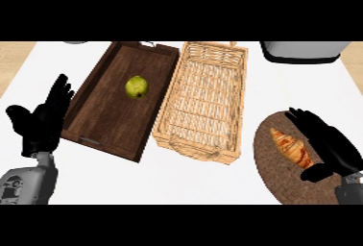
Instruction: Pick the croissant from the placemat and place it in the basket
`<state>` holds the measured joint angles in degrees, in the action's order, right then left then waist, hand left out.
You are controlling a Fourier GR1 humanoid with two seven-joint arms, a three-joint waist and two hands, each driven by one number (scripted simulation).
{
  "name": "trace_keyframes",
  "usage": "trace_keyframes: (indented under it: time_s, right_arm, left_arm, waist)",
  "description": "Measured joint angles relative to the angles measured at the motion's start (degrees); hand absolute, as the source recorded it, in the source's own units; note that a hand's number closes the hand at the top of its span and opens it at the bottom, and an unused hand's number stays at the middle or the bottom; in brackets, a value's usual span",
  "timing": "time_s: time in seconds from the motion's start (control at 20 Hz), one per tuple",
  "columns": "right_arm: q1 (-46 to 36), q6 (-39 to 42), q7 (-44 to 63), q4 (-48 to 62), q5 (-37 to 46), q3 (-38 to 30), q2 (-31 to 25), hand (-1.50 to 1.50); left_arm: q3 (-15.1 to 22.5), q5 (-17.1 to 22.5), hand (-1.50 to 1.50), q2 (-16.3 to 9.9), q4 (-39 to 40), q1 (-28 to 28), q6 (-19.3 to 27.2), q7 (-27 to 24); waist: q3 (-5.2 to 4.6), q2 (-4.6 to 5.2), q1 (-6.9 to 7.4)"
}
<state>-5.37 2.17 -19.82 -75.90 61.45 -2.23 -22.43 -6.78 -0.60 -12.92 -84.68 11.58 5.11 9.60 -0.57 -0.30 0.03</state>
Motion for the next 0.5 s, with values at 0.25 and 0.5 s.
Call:
trace_keyframes:
  time_s: [0.25,0.5]
  right_arm:
    - [-2.03,0.53,0.49,2.39,1.78,0.10,0.49,-1.50]
    - [-3.94,0.85,-1.78,6.80,4.38,1.70,-0.39,1.50]
  left_arm:
    - [-0.31,-0.43,0.00,0.08,-0.73,-0.09,-0.19,0.42]
    - [-0.54,-0.03,0.00,0.07,-0.54,0.48,-0.83,1.04]
  waist:
    - [-0.15,-0.07,0.04]
    - [-0.78,-0.37,0.27]
